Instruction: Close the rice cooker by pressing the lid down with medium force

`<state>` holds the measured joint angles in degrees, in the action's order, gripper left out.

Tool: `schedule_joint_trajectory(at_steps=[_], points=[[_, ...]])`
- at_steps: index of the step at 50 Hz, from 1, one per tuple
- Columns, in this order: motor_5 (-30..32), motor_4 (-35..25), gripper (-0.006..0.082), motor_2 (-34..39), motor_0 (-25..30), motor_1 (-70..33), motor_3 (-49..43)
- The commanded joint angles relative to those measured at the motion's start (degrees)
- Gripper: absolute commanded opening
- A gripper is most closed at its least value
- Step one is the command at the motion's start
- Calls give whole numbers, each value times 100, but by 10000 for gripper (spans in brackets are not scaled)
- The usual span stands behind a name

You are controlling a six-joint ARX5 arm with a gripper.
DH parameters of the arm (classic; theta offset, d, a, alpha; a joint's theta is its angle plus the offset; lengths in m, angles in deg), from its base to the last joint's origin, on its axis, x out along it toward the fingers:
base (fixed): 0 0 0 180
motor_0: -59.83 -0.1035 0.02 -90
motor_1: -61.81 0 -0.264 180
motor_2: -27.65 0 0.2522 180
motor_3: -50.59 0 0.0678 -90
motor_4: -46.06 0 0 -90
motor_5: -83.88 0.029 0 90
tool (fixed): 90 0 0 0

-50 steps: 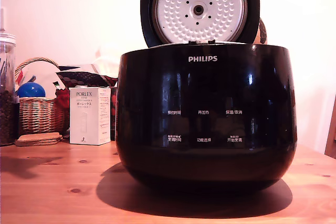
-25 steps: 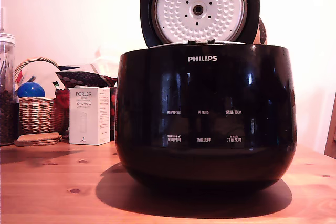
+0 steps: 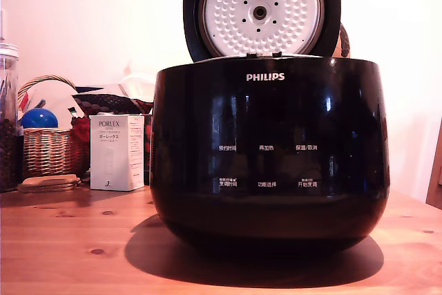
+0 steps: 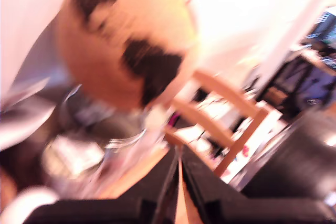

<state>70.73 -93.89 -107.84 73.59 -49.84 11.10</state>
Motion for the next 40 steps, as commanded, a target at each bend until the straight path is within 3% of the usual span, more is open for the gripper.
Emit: schedule_joint_trajectory(at_steps=[1, 22, 40], points=[[-96, -101, -22, -28, 140, -170, 13], [-42, -247, -22, -33, 684, -173, -210], [166, 317, -22, -33, 704, -173, -975]])
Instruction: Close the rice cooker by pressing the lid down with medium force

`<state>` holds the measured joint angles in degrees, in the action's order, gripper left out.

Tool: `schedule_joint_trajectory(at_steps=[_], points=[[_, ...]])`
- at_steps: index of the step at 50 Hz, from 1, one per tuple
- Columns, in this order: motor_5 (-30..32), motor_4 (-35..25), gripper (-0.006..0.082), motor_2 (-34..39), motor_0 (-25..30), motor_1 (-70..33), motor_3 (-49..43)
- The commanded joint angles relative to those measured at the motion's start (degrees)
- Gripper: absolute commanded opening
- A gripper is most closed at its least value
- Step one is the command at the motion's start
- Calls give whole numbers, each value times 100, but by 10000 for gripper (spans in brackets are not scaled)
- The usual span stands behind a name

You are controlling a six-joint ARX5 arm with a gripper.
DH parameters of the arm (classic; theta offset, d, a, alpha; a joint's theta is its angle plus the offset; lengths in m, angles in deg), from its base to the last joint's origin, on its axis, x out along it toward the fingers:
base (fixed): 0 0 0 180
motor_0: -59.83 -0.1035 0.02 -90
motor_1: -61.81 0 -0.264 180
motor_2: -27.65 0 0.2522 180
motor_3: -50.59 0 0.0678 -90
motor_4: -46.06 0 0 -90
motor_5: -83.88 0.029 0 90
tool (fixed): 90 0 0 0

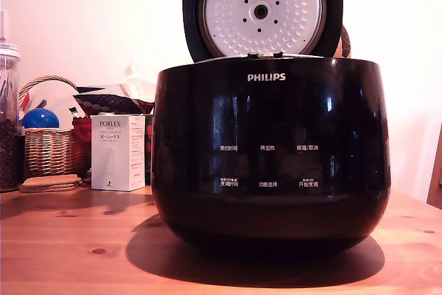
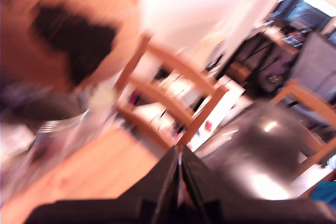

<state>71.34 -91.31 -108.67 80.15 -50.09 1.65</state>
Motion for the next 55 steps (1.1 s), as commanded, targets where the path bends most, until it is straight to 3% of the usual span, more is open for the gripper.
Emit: schedule_joint_trajectory(at_steps=[1, 20, 42, 55], points=[[105, 81, -22, 50, 50, -149, -61], [732, 85, -22, 50, 321, -146, -1069], [1012, -162, -22, 50, 1259, -146, -1510], [1464, 737, -22, 50, 1587, -149, -1853]])
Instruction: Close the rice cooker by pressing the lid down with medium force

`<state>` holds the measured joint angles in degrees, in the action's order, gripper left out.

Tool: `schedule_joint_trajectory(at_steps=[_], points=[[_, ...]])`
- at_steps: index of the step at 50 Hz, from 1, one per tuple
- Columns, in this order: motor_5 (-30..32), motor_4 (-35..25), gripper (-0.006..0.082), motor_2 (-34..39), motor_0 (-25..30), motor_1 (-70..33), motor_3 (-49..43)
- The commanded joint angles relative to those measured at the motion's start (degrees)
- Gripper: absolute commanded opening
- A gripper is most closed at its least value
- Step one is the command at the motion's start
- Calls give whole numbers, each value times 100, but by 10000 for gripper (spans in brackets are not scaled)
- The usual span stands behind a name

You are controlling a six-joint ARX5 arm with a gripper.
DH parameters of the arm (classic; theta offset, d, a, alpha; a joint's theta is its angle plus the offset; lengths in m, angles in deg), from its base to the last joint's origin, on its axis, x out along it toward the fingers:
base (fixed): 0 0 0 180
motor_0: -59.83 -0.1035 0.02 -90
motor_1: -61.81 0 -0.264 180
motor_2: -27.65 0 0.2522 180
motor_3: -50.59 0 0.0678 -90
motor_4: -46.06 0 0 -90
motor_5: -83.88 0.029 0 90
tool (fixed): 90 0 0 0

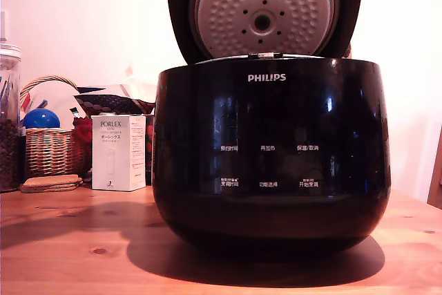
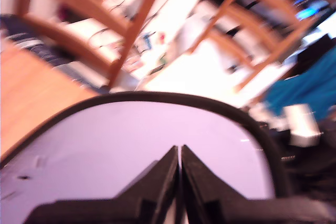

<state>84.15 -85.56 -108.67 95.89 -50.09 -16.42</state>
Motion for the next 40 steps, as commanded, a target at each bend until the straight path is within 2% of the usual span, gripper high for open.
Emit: schedule_joint_trajectory(at_steps=[1, 11, 40], points=[[184, 258, -22, 50, 20, -149, -52], [579, 835, -22, 50, 22, -216, -35], [579, 1001, -22, 50, 39, -621, -247]])
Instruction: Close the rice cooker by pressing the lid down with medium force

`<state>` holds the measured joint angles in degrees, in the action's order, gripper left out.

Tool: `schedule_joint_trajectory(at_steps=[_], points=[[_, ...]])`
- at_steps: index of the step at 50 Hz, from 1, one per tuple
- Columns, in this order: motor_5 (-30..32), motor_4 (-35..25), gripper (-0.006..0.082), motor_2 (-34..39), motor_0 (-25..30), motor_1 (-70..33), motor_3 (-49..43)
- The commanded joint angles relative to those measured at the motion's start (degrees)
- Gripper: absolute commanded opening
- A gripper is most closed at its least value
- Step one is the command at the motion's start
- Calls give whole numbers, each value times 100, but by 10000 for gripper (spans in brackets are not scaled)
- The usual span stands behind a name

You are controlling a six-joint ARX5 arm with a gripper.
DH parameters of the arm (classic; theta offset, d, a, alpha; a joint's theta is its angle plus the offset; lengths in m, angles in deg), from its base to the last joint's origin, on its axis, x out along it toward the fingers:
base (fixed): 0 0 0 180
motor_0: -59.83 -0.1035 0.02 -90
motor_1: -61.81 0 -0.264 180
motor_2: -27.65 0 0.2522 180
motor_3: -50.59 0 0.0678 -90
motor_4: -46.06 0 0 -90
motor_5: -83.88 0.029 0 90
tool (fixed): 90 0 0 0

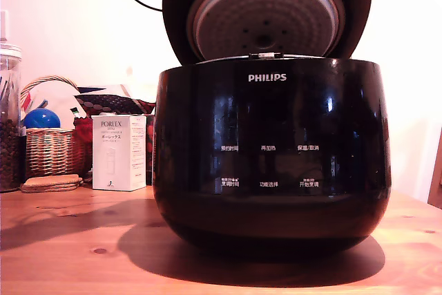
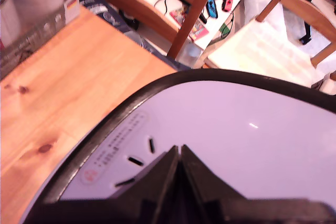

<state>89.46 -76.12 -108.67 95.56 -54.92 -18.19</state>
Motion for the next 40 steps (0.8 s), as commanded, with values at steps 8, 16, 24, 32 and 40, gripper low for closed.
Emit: schedule_joint_trajectory(at_steps=[8, 16, 24, 32, 40], points=[[50, 168, -22, 98, 98, -72, -46], [50, 321, -22, 728, 146, 295, 411], [-26, 511, -22, 1696, 236, 885, 957], [-170, 579, -22, 2481, 282, 1355, 1574], [-317, 706, -21, 3226, 289, 1679, 2135]])
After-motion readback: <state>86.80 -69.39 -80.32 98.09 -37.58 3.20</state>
